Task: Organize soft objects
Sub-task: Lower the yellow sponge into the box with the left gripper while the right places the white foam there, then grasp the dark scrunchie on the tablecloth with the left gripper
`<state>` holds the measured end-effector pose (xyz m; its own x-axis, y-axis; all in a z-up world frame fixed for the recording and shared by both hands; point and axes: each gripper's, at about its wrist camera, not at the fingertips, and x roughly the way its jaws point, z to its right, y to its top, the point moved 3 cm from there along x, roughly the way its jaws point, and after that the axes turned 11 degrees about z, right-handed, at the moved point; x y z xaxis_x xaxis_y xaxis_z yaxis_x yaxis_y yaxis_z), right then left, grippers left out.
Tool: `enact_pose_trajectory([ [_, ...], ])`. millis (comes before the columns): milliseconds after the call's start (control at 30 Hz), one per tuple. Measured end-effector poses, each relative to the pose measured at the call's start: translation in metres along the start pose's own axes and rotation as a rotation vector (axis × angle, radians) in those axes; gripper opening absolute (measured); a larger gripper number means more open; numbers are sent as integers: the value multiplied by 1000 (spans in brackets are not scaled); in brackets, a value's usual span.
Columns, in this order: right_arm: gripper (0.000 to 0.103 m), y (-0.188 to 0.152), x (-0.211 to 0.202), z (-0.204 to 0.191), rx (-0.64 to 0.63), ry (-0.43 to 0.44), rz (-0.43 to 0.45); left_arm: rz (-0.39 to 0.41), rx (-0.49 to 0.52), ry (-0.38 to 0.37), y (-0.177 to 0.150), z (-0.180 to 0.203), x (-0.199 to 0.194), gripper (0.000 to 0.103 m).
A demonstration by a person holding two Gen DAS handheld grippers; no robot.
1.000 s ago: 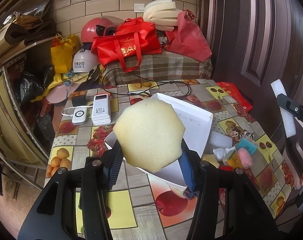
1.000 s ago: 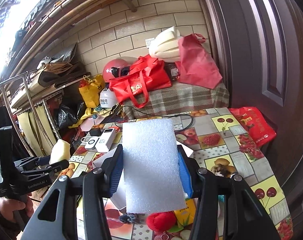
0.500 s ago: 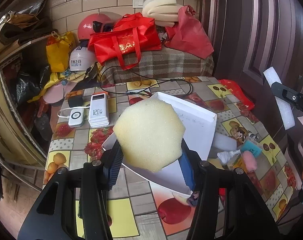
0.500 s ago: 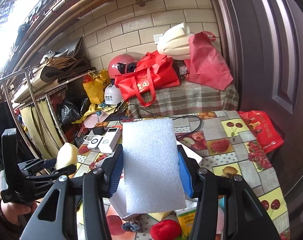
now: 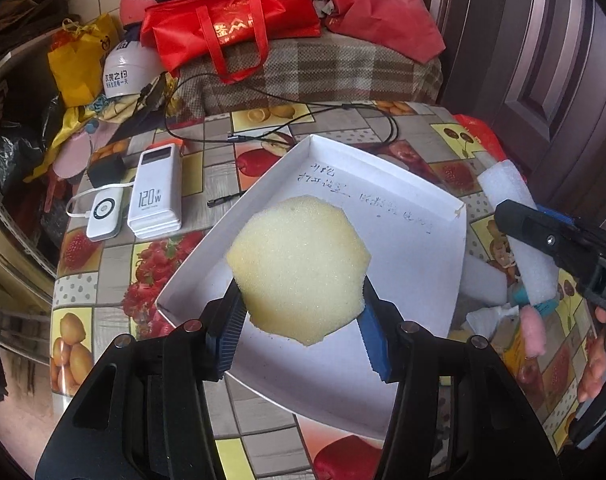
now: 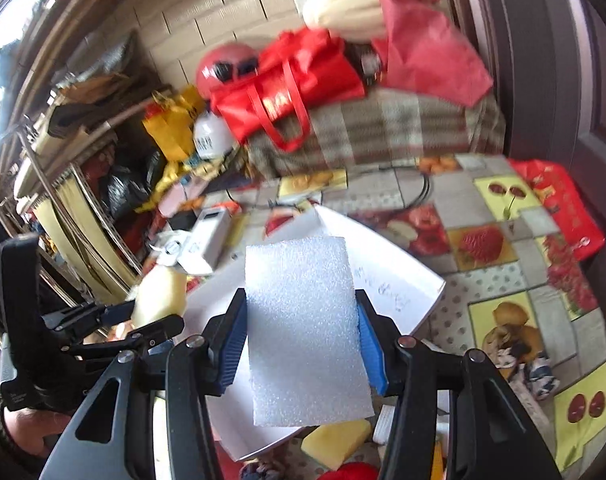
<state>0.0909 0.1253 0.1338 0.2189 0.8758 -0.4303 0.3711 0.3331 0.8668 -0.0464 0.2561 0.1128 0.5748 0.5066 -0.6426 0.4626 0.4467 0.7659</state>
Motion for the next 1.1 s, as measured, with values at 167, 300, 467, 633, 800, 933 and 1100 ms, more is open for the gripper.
enact_pose_trajectory([
  [167, 51, -16, 46, 8, 31, -22, -81, -64, -34, -10, -7, -2, 42, 54],
  [300, 54, -24, 66, 15, 48, -68, -99, -81, -77, -9, -15, -9, 63, 71],
  [467, 103, -32, 78, 17, 51, -65, -94, -29, -73, 38, -16, -16, 68, 103],
  [633, 103, -33, 76, 20, 78, -75, -86, -2, -125, 54, -16, -29, 60, 103],
  [800, 103, -26, 59, 22, 109, -79, -56, 71, -189, 42, -11, -40, 26, 103],
  [933, 103, -19, 24, 23, 132, -74, 2, 115, -187, 21, -16, -38, -4, 103],
  [1100, 103, -15, -24, 30, 121, -97, 70, 102, -130, -69, -42, -14, -33, 103],
])
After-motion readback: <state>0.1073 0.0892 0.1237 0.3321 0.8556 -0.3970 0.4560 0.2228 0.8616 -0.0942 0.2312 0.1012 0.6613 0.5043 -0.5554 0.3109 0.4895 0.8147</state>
